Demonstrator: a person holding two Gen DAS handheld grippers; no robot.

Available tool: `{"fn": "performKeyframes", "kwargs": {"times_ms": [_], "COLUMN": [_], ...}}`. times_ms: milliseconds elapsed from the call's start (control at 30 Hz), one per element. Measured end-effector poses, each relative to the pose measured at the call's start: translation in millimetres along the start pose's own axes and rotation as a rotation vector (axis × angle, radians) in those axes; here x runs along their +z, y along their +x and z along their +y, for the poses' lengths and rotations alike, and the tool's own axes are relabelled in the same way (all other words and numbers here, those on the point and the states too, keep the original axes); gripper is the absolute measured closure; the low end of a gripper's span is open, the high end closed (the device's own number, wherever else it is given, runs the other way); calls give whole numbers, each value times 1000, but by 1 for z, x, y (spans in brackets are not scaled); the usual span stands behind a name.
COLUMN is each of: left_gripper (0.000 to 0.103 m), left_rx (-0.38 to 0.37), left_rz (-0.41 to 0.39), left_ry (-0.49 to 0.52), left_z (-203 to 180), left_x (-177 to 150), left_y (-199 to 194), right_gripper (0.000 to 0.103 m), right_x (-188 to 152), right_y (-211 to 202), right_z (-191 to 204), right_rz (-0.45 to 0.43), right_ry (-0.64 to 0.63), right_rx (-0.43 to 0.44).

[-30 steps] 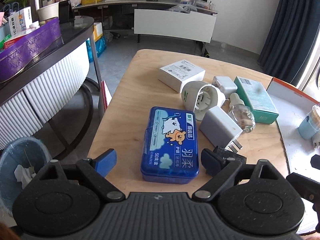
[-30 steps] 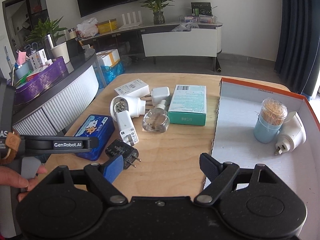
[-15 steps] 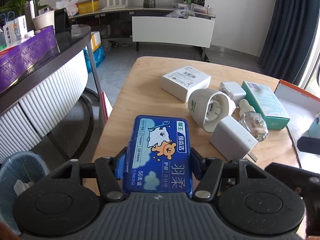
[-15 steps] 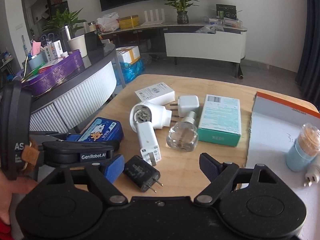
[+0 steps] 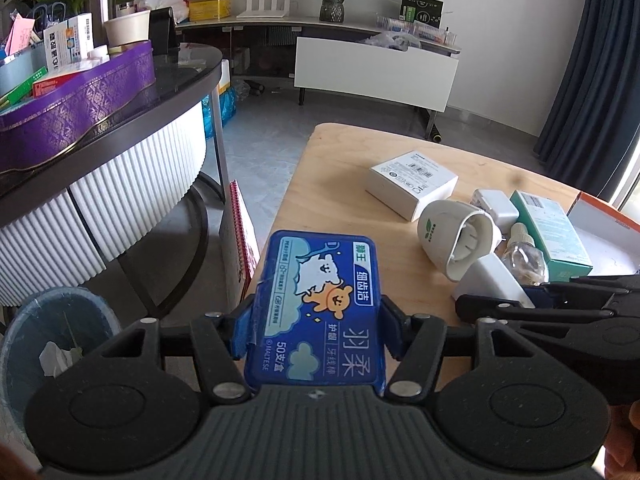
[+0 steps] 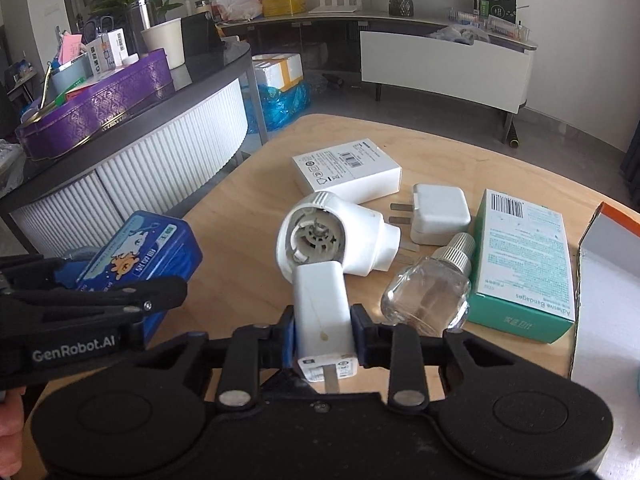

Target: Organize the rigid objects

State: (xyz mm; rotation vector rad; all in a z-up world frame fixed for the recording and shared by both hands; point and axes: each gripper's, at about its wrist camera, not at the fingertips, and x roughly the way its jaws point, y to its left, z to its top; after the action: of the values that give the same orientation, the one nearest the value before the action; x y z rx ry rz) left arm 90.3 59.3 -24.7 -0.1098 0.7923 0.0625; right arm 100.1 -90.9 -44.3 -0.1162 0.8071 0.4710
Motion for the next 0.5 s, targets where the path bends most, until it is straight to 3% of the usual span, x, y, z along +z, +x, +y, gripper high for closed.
{"fn": "performKeyframes", "kwargs": {"times_ms": [333, 500], "left_gripper": [41, 41], "left_rx": [-41, -51], "left_rz": [-38, -47], "left_ry": [25, 36], "left_z": [-21, -28], "left_x": [1, -3], "left_y": [-24, -35], "right_gripper": [71, 71], "right_x": [-5, -18], "right_y": [-48, -59], "right_z": [-10, -18], "right_rz": [-88, -69], "right_ry": [60, 66], "right_rx": [-41, -51]}}
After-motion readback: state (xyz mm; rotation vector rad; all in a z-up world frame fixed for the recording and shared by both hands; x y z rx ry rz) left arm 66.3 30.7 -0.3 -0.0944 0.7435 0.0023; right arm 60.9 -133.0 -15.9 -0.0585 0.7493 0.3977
